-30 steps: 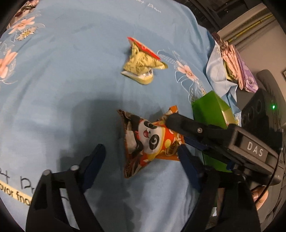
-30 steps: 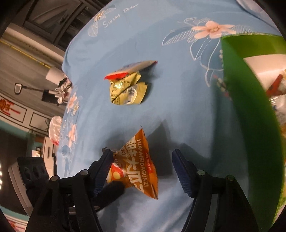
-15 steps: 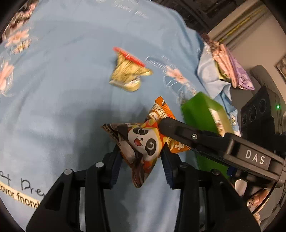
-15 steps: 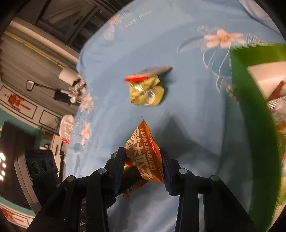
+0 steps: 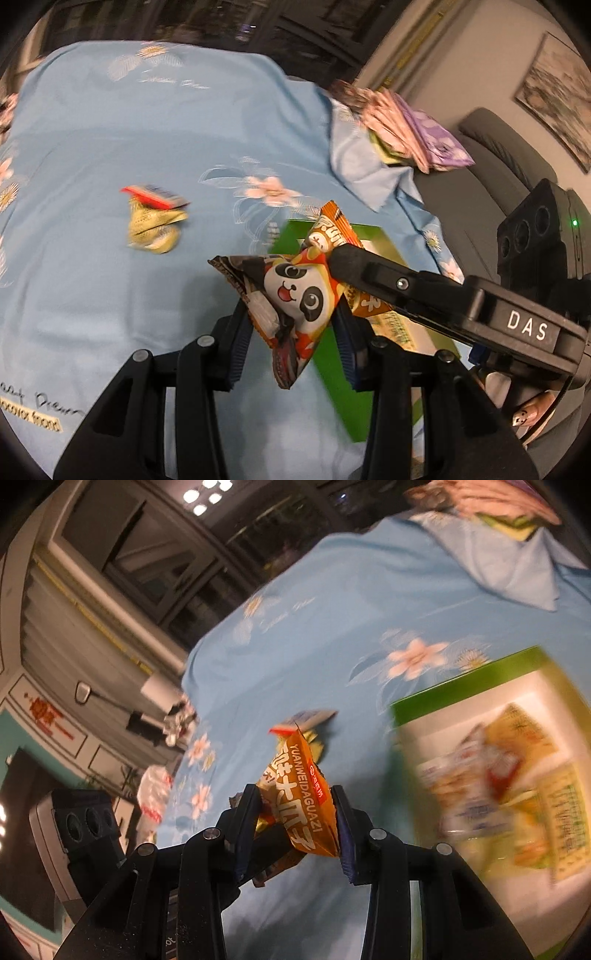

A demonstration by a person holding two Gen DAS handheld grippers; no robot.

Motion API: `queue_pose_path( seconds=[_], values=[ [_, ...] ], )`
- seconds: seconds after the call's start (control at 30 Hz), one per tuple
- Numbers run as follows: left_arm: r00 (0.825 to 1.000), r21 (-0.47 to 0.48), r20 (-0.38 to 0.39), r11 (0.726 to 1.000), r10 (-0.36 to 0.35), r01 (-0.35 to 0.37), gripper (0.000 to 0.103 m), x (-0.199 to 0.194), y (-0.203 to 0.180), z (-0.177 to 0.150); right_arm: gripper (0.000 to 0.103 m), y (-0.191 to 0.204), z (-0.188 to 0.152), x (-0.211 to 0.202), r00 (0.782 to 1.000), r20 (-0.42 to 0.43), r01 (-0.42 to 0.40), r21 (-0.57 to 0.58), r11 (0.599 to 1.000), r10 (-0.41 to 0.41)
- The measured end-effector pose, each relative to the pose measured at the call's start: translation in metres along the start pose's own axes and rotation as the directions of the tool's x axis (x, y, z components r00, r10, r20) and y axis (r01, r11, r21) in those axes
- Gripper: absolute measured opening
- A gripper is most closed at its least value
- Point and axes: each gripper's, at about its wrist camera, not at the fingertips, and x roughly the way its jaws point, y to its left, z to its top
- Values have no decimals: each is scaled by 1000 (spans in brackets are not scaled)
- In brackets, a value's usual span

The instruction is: Organize snacks

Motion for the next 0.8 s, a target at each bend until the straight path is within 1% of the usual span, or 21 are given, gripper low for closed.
queue_pose_path(
  seconds=[0.1,0.3,0.4,0.47,0.57,0.7,0.8],
  values=[
    [1000,38,-22,999,-15,15,41,18,-20,4,41,-21,5,-14,999,32,14,37,999,-16],
    [995,89,-94,995,-41,49,41,52,-47,5,41,-60,9,-32,997,54,42,137,990,-50],
    [990,100,-131,993,-51,65,41,66,-57,8,41,-78,10,-36,996,63,54,187,981,-67],
    [986,112,-161,991,-50,68,41,80,-63,7,41,-91,11,-37,994,65,71,221,973,-87],
    [978,131,-206,989,-38,66,42,102,-70,3,41,-113,9,-34,992,35,105,295,950,-120],
    [971,121,-232,989,-52,82,42,117,-75,2,41,-128,8,-37,986,33,141,338,930,-161],
    [969,133,-246,989,-34,69,44,121,-78,-3,41,-132,7,-38,977,27,189,363,913,-213]
  ],
)
